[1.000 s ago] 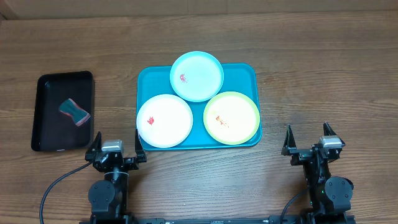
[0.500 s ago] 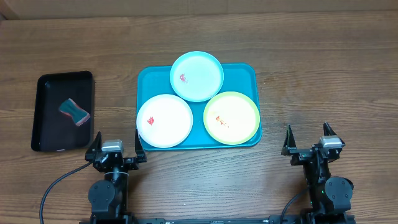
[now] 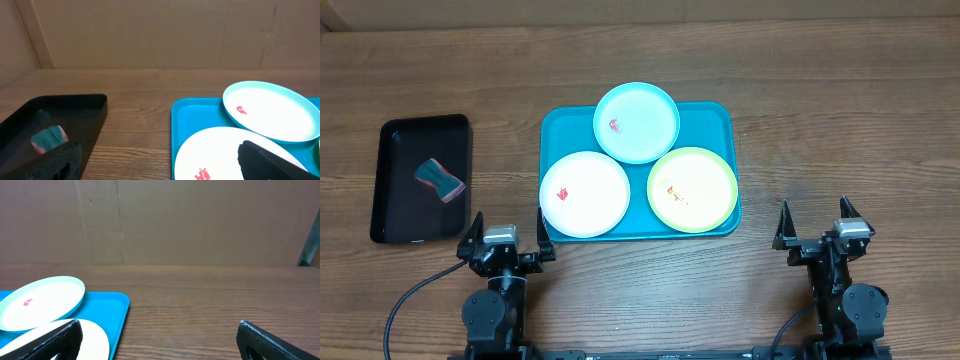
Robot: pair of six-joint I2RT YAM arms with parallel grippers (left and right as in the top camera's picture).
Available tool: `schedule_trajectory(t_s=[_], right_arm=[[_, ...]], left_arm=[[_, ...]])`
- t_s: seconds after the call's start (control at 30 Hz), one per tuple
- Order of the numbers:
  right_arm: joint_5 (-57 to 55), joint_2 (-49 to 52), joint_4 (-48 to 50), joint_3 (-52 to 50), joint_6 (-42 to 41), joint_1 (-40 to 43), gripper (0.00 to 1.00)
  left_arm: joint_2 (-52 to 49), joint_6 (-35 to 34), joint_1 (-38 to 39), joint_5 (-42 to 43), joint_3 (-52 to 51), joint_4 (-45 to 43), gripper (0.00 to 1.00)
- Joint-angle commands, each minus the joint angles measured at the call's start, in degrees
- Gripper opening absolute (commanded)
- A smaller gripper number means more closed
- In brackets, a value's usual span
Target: Clean dirty plates on tray and stack at the side
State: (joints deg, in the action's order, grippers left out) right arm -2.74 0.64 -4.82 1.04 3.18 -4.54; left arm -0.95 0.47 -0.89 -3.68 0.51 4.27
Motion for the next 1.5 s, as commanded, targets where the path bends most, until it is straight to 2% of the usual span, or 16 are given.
schedule_trajectory(t_s=[0.0,0.37,0.43,0.53,0.67,0.8,0.9,1.0,1.13,1.2,1.27,1.37,1.43,1.47], right_arm=[[0.46,-0.48,0.15,-0.57,-0.37,0.11,1.0],[0.46,-0.48,0.15,-0.57,-0.37,0.11,1.0],[0.46,-0.48,0.17,-0.57,-0.37,0.11,1.0],[0.46,-0.48,0.15,-0.57,-0.37,0.11,1.0],[0.46,-0.48,0.15,-0.57,-0.37,0.11,1.0],[0.46,-0.48,0.15,-0.57,-0.37,0.11,1.0],[0.46,-0.48,0.15,-0.57,-0.37,0.11,1.0],[0.46,-0.48,0.15,-0.57,-0.37,0.11,1.0],[0.46,-0.48,0.15,-0.57,-0.37,0.11,1.0],[0.46,-0.48,0.15,-0.57,-0.37,0.11,1.0],[0.46,-0.48,0.15,-0.57,-0.37,0.11,1.0],[0.46,-0.48,0.15,-0.57,-0.37,0.11,1.0],[0.46,-0.48,0.15,-0.57,-0.37,0.11,1.0],[0.46,-0.48,0.15,-0.57,-0.37,0.11,1.0]], left_arm=[[0.68,1.27,-0.59,0.31,-0.24,-0.07,1.0],[0.68,2.99,-0.61,-1.33,-0.24,-1.53,1.0],[0.68,-2.97,-0.44,4.68,-0.24,-3.72,1.0],[0.68,-16.98,-0.37,20.92,-0.24,-3.67,1.0],[0.68,-27.43,-0.37,31.01,-0.24,-7.19,1.0],[0.68,-26.03,-0.37,38.1,0.0,-22.93,1.0],[0.68,-24.0,-0.37,36.52,3.54,-26.6,1.0],[-0.44,-16.15,-0.37,31.06,11.87,-16.85,1.0],[-9.29,-8.07,-0.37,16.28,29.99,8.55,1.0],[-16.96,-4.2,-0.37,14.03,39.63,20.59,1.0],[-24.3,-3.15,-0.31,15.34,47.67,29.77,1.0],[-34.01,-2.84,-0.28,18.49,56.68,38.05,1.0],[-38.49,-1.25,-0.46,15.32,59.91,39.15,1.0],[-41.09,-3.56,-0.76,11.34,62.03,39.91,1.0]])
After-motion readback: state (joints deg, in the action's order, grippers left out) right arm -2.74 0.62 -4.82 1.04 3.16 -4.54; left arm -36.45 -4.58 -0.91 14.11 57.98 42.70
